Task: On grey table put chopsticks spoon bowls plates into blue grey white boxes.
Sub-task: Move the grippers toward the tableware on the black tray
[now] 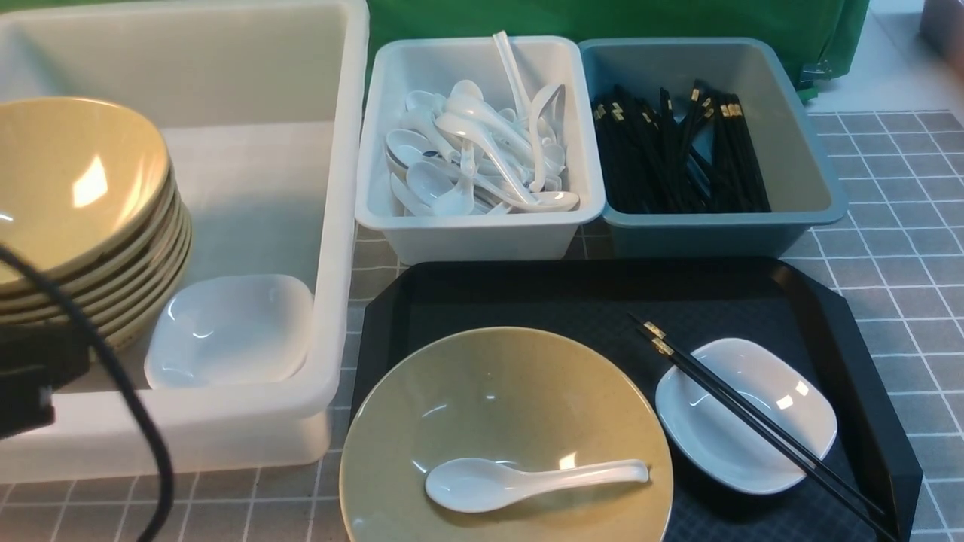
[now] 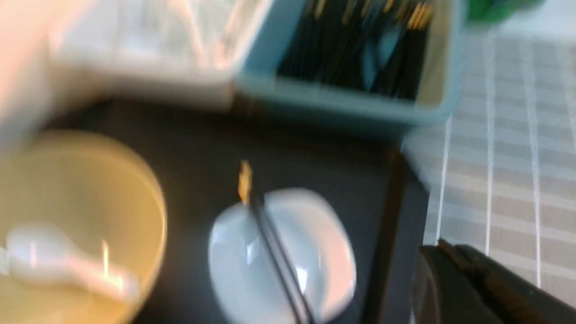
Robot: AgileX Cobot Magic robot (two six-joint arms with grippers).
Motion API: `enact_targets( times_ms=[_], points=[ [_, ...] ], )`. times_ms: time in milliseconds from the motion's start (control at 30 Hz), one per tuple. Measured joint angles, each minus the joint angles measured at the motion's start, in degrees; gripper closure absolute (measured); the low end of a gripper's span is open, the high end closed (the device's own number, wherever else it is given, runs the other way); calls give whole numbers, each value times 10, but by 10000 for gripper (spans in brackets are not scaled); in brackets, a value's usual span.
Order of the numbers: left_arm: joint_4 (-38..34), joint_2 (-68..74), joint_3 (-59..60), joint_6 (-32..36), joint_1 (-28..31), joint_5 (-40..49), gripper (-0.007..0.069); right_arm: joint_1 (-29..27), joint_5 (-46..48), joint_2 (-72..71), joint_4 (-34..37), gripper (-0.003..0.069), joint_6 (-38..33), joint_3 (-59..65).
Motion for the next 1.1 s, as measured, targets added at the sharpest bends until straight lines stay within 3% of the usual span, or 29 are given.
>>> enact_targets(
  times_ms=[167,300,367,433,500,600,700,767,1100],
  points=[
    [41,73,-55,26,-58,52,636,69,64,97,-7,624,-58,-43],
    [42,135,-71,39,-173,55,636,166,86,173,-57,612,-69,-44],
    [42,151,-75,39,-201,53,636,188,87,193,-79,601,-67,-44],
    [45,196,-91,36,-283,38,636,219,88,237,-108,540,-56,-44],
    [48,219,-101,35,-313,28,636,225,88,254,-108,504,-52,-44],
    [64,282,-144,26,-407,5,636,231,87,314,-112,349,-34,-52],
    [70,331,-180,26,-457,-5,636,231,86,361,-114,230,-25,-69],
    [71,353,-196,26,-477,-10,636,231,86,388,-114,191,-25,-85],
    [72,403,-211,36,-500,-15,636,191,72,517,-108,165,-39,-146]
  ],
)
